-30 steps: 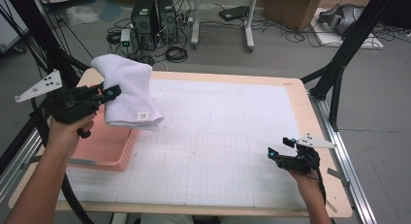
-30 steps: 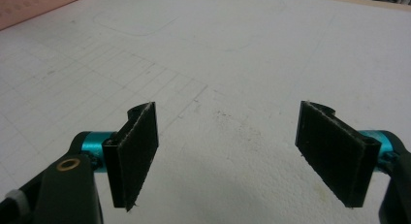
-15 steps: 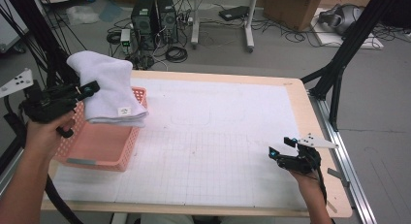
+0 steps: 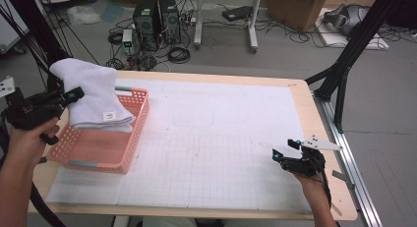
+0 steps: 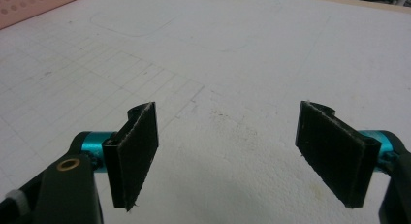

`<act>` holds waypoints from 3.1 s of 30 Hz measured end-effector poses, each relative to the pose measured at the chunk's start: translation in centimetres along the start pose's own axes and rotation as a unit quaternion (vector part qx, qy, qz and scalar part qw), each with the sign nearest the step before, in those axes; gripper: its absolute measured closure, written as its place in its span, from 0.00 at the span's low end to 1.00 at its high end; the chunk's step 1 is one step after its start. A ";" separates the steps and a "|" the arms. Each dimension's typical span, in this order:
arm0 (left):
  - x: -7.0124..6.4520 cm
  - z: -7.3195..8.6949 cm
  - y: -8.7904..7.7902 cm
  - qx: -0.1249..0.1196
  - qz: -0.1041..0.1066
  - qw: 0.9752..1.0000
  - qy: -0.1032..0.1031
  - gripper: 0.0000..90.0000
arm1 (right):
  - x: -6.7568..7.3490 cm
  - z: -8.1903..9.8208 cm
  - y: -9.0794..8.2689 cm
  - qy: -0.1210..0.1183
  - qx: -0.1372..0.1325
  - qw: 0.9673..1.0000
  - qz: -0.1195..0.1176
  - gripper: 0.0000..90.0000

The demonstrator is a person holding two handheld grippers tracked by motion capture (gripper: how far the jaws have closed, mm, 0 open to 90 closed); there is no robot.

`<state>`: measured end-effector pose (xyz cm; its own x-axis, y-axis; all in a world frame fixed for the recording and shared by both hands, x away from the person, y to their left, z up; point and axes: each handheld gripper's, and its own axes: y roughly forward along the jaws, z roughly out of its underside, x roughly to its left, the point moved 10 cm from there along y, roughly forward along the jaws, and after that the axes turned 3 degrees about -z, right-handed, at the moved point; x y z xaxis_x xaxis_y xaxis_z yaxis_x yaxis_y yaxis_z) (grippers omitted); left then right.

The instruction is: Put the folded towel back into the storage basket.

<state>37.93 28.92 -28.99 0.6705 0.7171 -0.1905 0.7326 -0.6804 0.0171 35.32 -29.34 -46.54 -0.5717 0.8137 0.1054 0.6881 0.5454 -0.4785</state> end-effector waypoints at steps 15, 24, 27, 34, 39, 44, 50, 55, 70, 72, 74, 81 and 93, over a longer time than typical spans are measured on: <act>2.8 4.7 -0.5 0.055 -0.008 0.998 -0.029 0.81 | 0.1 0.1 0.1 0.001 0.004 1.000 0.000 0.25; 3.2 6.7 -0.1 0.073 -0.005 0.997 -0.038 0.81 | 0.1 0.3 0.2 0.001 0.006 1.000 0.000 0.25; 3.2 7.1 0.1 0.080 -0.003 0.996 -0.039 0.80 | 0.0 0.3 0.1 -0.001 0.006 1.000 0.001 0.25; 3.6 8.3 0.2 0.096 -0.009 0.994 -0.050 0.79 | 0.1 0.3 0.2 -0.001 0.007 1.000 0.001 0.25; 4.0 9.4 0.2 0.121 -0.021 0.991 -0.055 0.79 | 0.1 0.4 0.2 0.002 0.009 1.000 0.002 0.25; 4.3 10.0 0.6 0.133 -0.026 0.989 -0.059 0.79 | 0.2 0.3 0.3 -0.001 0.009 1.000 0.002 0.25; 4.8 10.7 1.0 0.164 -0.046 0.981 -0.097 0.63 | 0.1 0.4 0.2 -0.002 0.009 1.000 0.003 0.25; 5.5 11.4 1.1 0.197 -0.081 0.970 -0.120 0.50 | 0.1 0.4 0.2 -0.002 0.010 1.000 0.002 0.25; 5.7 11.7 1.2 0.210 -0.098 0.968 -0.100 0.79 | 0.2 0.4 0.3 -0.001 0.011 1.000 0.001 0.25; 5.3 11.4 1.3 0.201 -0.081 0.972 -0.096 0.79 | 0.1 0.4 0.3 -0.004 0.011 1.000 0.001 0.25; 4.7 11.2 1.5 0.191 -0.064 0.975 -0.093 0.79 | 0.1 0.4 0.3 -0.004 0.011 1.000 0.002 0.25; 3.7 10.3 2.3 0.163 -0.025 0.983 -0.086 0.79 | 0.2 0.4 0.5 -0.007 0.013 1.000 0.000 0.25; 7.4 11.7 0.5 0.230 -0.169 0.952 -0.111 0.43 | 0.3 0.4 0.5 -0.005 0.014 1.000 -0.001 0.25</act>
<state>41.91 32.13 -41.91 0.3275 0.8918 -0.3121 0.7383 -0.4477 -0.5045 35.32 -28.88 -47.11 -0.5769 0.8110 0.0975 0.6744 0.5403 -0.5032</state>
